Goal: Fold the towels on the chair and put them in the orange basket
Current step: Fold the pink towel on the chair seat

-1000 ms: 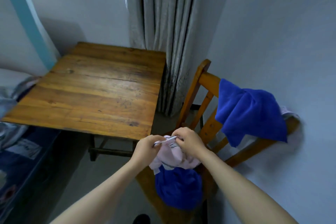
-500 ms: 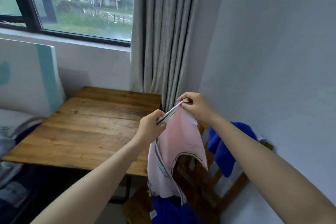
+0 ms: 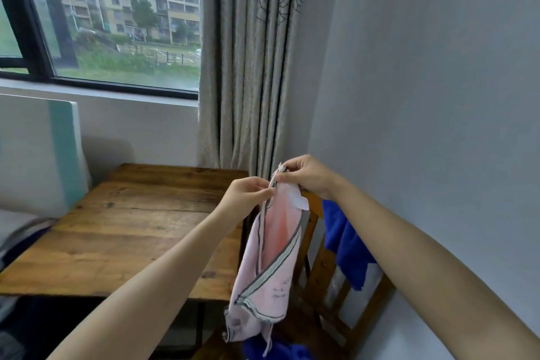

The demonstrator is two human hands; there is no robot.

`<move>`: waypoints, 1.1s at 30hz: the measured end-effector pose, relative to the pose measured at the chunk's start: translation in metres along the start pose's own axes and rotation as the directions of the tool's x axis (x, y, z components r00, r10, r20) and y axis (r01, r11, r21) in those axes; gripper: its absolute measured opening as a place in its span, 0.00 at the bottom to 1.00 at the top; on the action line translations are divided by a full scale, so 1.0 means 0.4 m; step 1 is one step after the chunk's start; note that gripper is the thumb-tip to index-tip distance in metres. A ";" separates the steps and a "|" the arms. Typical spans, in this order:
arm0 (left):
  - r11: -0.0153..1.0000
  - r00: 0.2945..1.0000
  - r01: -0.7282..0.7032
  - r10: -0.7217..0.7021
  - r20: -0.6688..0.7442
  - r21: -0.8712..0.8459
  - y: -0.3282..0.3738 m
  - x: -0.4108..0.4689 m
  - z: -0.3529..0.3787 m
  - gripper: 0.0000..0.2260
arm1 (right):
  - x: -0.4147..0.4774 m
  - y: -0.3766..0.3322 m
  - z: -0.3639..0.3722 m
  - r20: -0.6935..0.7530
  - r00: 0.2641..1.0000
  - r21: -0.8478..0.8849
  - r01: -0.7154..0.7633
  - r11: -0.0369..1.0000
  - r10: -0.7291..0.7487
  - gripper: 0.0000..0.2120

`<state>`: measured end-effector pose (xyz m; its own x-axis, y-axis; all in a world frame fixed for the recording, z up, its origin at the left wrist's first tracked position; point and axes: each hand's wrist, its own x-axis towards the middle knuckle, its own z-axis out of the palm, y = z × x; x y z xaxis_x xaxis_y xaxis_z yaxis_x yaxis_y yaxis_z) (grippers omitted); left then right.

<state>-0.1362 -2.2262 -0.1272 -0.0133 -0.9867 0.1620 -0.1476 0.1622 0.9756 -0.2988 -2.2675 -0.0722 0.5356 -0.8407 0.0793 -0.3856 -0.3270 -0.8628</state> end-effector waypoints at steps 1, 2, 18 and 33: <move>1.000 0.999 -0.011 0.011 -0.034 -0.024 -0.002 -0.002 0.001 0.02 | -0.001 0.016 0.000 0.021 1.000 0.056 -0.016 0.998 0.015 0.04; 0.998 0.997 -0.024 0.020 -0.071 -0.052 -0.005 -0.003 -0.001 0.02 | -0.003 0.036 0.002 0.041 0.999 0.125 -0.039 0.991 0.035 0.05; 0.993 0.986 0.015 -0.035 -0.165 -0.117 -0.043 -0.023 -0.064 0.09 | -0.056 0.221 0.197 -0.288 0.906 0.305 -0.220 0.926 0.310 0.06; 0.970 0.982 -0.003 0.049 -0.182 0.243 -0.134 -0.058 -0.149 0.12 | -0.049 0.198 0.149 -0.037 0.999 -0.158 0.009 0.987 -0.015 0.02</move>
<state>-0.0689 -2.2115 -0.1745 0.1601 -0.9590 0.2340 -0.3832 0.1581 0.9100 -0.2950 -2.2513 -0.1716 0.5135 -0.8510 0.1103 -0.4946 -0.3985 -0.7724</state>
